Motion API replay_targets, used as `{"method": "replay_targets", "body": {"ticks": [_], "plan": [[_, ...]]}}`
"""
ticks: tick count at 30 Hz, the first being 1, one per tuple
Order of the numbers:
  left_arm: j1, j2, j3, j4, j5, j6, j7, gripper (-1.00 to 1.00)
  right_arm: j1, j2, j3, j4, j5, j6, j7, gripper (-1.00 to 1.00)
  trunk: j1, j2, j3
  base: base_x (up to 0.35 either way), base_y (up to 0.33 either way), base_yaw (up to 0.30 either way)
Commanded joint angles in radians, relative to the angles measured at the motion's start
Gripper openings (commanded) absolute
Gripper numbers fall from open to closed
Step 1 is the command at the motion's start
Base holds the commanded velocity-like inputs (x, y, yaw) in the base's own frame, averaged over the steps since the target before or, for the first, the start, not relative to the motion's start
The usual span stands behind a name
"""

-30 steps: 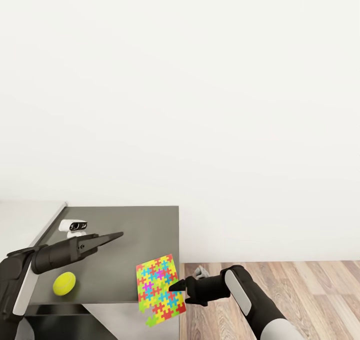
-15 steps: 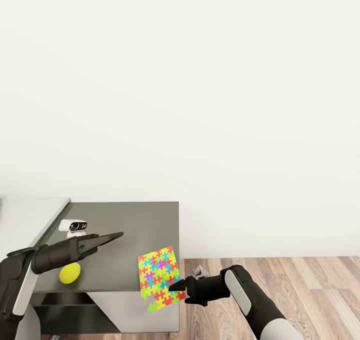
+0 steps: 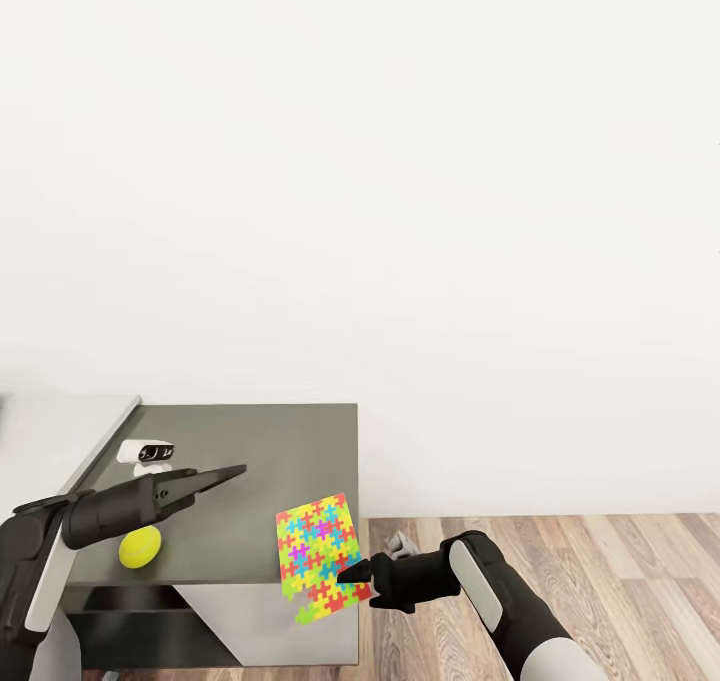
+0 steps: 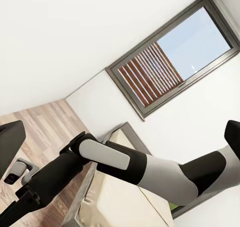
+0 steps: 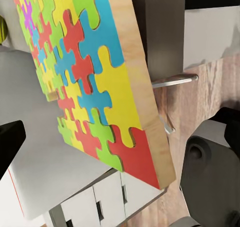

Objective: Put all the toys in the child's room - the three board games (two on the bed and one on the table), the two jigsaw puzzles on the table, and the tennis ball on the table - inside the toy box on the table in the child's room.

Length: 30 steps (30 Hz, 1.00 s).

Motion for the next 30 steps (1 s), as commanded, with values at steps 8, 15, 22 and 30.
{"method": "replay_targets", "body": {"ticks": [8, 15, 22, 30], "plan": [[-0.001, -0.001, 0.011, 0.000, 0.000, 0.011, -0.004, 1.00, 0.000, 0.000, -0.001, 0.000, 0.010, 0.002, 0.010, 1.00, 0.000, -0.001, -0.001, 0.000, 0.001, 0.000], [-0.001, -0.001, 0.019, 0.000, 0.000, 0.011, -0.004, 1.00, 0.000, 0.000, -0.001, 0.000, 0.011, 0.002, 0.010, 1.00, 0.000, -0.001, -0.001, 0.006, 0.074, 0.000], [-0.001, -0.001, 0.020, 0.000, 0.000, 0.011, -0.004, 1.00, -0.001, 0.000, -0.001, 0.000, 0.010, 0.002, 0.010, 1.00, 0.000, -0.001, -0.001, 0.004, 0.034, 0.000], [-0.001, -0.002, 0.021, 0.000, 0.000, 0.011, -0.004, 1.00, 0.000, 0.000, -0.001, 0.000, 0.010, 0.002, 0.010, 1.00, 0.000, -0.001, -0.001, 0.001, 0.007, 0.000]]}}
